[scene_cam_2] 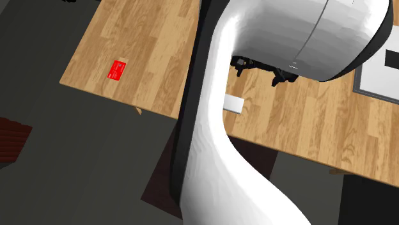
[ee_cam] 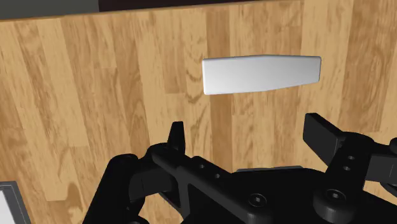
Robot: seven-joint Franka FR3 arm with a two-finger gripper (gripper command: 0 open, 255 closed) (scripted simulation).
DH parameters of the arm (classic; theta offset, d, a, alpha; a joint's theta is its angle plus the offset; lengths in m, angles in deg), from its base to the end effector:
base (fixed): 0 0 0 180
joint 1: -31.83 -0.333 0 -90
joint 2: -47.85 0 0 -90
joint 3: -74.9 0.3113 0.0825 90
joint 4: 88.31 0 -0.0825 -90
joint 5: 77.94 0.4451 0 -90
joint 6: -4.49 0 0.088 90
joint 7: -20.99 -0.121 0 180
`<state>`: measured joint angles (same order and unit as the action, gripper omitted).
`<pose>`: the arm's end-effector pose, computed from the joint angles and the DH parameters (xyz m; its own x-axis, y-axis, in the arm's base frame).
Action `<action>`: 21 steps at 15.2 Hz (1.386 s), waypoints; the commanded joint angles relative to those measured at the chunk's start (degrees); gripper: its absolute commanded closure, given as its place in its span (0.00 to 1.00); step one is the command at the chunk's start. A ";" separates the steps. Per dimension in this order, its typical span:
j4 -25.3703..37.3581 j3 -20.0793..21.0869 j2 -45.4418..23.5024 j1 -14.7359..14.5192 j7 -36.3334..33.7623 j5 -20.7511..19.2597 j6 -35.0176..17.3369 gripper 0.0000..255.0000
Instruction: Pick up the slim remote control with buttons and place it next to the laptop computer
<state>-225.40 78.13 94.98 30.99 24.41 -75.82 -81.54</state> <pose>0.3515 0.0328 0.5607 0.9913 0.1121 -0.0695 0.1123 -0.9937 0.0002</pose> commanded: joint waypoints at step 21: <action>-32.83 -10.22 -1.52 -28.72 64.52 -8.87 -38.59 0.00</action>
<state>-257.66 68.22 94.13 2.50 88.06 -84.42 -118.77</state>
